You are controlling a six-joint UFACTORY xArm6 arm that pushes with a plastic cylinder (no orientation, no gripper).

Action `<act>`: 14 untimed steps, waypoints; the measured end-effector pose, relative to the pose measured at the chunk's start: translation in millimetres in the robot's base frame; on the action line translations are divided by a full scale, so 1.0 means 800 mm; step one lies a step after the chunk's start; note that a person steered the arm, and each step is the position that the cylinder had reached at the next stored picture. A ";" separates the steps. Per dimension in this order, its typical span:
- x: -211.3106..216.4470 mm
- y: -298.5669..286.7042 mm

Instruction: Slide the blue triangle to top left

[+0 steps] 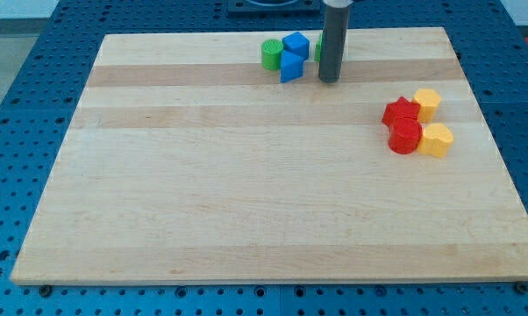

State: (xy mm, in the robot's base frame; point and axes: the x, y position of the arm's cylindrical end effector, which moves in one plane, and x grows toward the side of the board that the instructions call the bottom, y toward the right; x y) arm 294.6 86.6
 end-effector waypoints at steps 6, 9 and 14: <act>-0.032 -0.052; 0.029 -0.114; 0.133 -0.168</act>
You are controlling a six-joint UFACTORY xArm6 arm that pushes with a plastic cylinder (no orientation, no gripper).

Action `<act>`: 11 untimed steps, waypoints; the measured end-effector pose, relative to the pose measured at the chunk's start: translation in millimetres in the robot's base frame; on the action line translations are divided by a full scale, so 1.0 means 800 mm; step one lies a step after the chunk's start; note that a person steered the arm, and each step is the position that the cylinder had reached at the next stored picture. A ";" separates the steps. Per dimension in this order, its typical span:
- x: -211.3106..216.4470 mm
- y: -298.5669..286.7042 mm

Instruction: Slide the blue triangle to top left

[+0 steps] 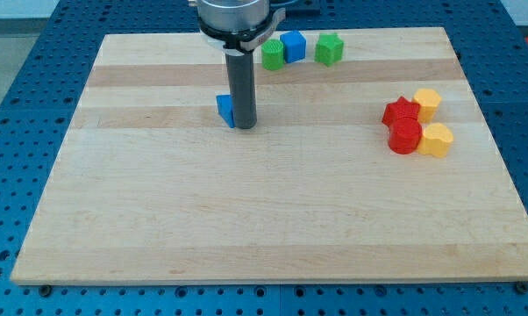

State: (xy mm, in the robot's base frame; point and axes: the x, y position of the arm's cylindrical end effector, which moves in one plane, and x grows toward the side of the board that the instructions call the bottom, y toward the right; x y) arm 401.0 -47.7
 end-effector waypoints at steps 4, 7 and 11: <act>-0.067 -0.060; -0.046 -0.069; -0.110 -0.133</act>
State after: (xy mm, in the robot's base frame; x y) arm 313.3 -154.2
